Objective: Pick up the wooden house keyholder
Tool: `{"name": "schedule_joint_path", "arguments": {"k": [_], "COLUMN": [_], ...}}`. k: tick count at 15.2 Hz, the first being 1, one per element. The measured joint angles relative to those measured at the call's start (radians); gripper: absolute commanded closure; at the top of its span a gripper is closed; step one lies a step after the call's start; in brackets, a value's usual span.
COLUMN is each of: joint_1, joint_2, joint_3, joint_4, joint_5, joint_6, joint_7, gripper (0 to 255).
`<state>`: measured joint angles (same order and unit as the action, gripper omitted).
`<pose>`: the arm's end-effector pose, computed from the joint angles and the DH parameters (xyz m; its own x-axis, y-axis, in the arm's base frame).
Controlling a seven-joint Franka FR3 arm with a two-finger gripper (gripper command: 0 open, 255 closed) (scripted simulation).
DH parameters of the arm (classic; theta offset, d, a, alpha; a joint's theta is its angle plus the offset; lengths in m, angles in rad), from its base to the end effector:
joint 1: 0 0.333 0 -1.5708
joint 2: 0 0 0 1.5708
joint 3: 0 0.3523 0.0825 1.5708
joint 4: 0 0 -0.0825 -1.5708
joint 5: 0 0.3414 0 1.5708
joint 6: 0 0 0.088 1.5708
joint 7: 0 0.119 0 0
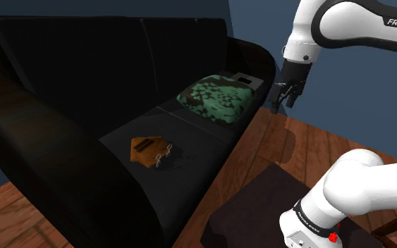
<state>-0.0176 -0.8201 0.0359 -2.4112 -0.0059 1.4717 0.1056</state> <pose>0.2149 0.0072 0.5804 0.9881 -0.1022 -0.1153 -0.0977 -0.9942 0.0445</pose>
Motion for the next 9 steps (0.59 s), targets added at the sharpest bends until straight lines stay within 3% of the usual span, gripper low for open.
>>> {"name": "schedule_joint_path", "arguments": {"k": [2, 9], "joint_1": [0.002, 0.026], "joint_2": [0.010, 0.167], "joint_3": [0.008, 0.097], "joint_4": [-0.004, -0.021], "joint_5": [0.007, 0.075], "joint_6": [0.014, 0.196], "joint_7": [0.009, 0.112], "gripper": [0, 0]}}
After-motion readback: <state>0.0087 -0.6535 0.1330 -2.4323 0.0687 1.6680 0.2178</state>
